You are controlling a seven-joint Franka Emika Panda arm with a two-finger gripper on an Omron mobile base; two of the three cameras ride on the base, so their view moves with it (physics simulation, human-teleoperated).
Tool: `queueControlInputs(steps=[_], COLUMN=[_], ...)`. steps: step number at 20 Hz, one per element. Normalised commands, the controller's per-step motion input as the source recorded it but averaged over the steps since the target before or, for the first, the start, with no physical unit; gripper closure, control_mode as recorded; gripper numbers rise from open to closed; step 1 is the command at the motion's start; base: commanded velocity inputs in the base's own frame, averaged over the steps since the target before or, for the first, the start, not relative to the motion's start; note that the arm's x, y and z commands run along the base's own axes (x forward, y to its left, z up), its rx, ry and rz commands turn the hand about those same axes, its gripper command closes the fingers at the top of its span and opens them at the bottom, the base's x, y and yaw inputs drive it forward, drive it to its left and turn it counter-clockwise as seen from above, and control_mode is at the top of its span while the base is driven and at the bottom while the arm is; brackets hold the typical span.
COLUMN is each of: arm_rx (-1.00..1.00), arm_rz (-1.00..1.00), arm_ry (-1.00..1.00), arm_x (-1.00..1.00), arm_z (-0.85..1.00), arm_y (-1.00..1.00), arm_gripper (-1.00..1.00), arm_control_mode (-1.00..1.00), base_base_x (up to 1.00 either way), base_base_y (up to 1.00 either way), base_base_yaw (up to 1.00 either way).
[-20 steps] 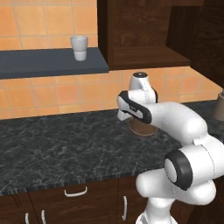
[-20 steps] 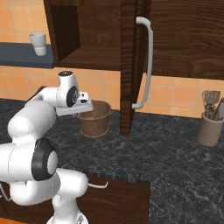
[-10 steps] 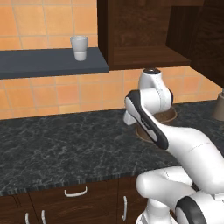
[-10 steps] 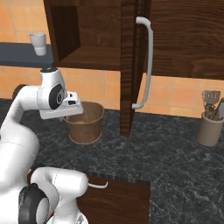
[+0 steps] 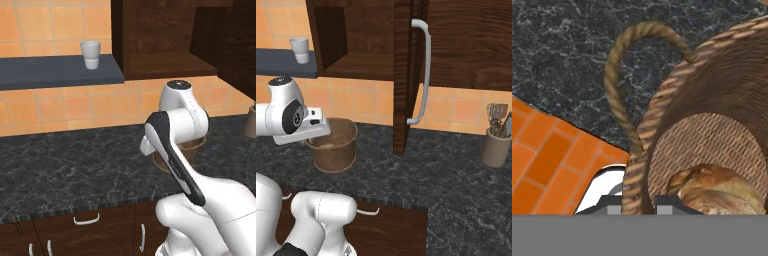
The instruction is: Open the cabinet, pick up the bread from the cabinet and place it in the basket. Then move the basket to the dining counter.
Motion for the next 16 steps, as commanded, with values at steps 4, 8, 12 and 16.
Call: queueControlInputs(steps=[4, 8, 12, 16], arm_rx=[0.0, 0.0, 0.0, 0.0], arm_rz=[0.01, 0.0, 0.0, 0.0], arm_ry=[0.01, 0.0, 0.0, 0.0], arm_x=[0.0, 0.0, -0.16, 0.0], arm_z=[-0.04, 0.0, 0.0, 0.0], arm_y=[-0.04, 0.0, 0.06, 0.0], arm_gripper=[1.0, 1.0, 1.0, 1.0], arm_control_mode=[-1.0, -1.0, 1.0, 1.0], base_base_x=[0.0, 0.0, -0.18, -0.83], base_base_y=[0.0, 0.0, 0.06, 0.54], base_base_yaw=[0.0, 0.0, 0.0, 0.04])
